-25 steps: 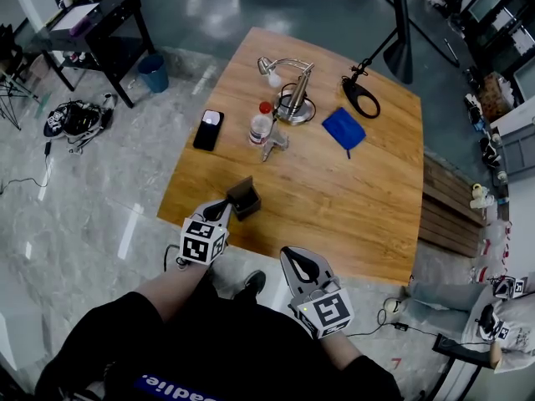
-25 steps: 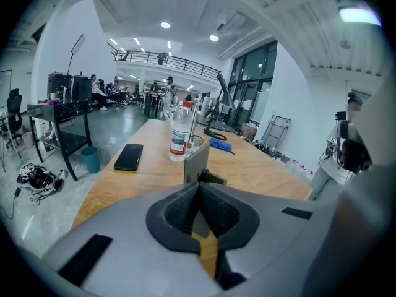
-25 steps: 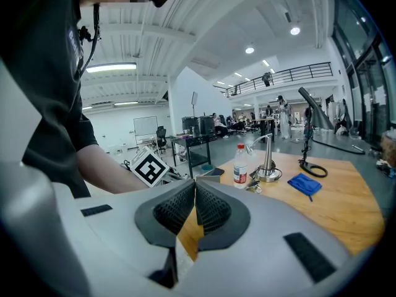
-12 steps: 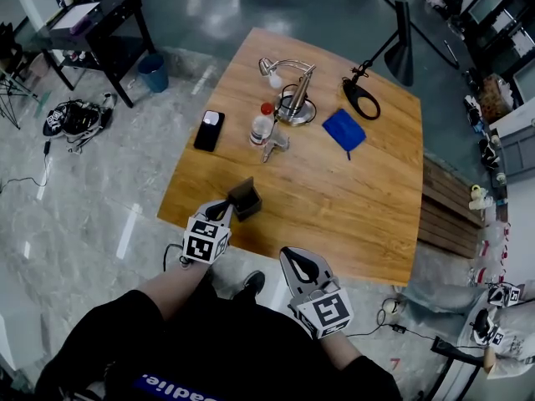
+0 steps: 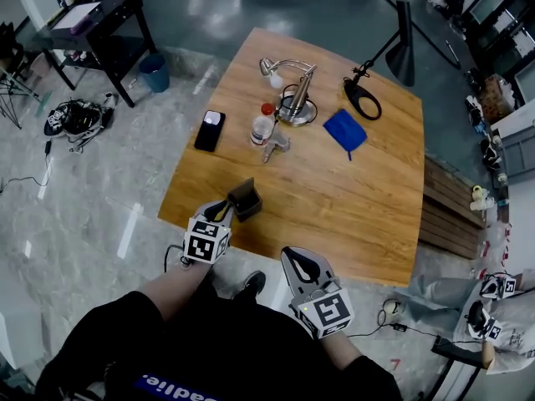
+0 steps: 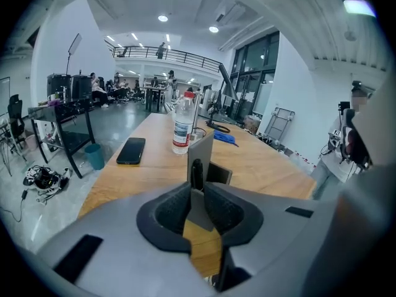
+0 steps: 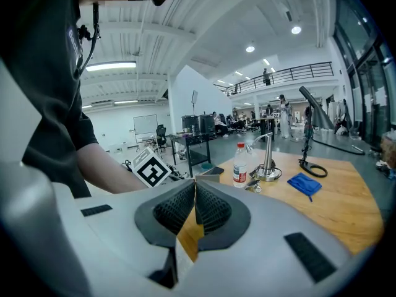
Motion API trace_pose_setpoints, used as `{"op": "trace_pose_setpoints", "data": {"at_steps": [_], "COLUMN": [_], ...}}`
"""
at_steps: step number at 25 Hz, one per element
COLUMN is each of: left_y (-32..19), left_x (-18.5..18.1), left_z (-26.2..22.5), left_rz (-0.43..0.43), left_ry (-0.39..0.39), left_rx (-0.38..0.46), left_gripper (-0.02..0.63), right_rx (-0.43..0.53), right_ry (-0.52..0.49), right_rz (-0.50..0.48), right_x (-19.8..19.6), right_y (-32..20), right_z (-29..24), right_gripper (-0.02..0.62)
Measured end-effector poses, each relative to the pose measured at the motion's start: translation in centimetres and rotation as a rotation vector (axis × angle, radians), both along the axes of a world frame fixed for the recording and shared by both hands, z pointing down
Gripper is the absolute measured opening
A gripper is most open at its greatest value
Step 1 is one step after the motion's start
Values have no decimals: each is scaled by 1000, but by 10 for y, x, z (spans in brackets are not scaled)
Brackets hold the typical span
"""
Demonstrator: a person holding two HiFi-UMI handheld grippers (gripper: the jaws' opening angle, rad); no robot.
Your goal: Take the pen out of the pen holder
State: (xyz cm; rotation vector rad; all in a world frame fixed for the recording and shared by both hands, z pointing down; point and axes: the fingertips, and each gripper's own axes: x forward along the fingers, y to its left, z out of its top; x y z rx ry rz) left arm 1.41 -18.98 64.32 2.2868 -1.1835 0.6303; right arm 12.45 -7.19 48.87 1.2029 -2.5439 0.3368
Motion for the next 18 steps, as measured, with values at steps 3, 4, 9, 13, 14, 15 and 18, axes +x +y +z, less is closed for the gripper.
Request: {"op": "trace_pose_setpoints", "data": {"at_steps": [3,4,9,13,14,15,18], "left_y": [-4,-6,-14,-20,-20,-19,-15], "left_x": [4,4,6,4,3,2,-1], "left_z": [-4,-5,-7,-7,-7,-7,-9], "left_rz": [-24,-33,-75,-102,-105,-107,-111], "left_ry": [4,4,0,-4,-6,-7,-2], "left_rx": [-2,-4,-12,-17,-17,-17,-16], "left_gripper": [140,147,147,140,120,101,77], "right_rx": [0,8,-4,-2,6,10,3], "right_ry": [2,7,9,13,16,17,8], "right_rz": [0,-8,-4,-3,-7,-8,-2], "right_x": [1,1,5,10,11,12,12], "right_y": [0,1,5,7,7,7,7], "right_z": [0,0,0,0,0,0,-1], "right_gripper": [6,6,6,6,6,6,6]}}
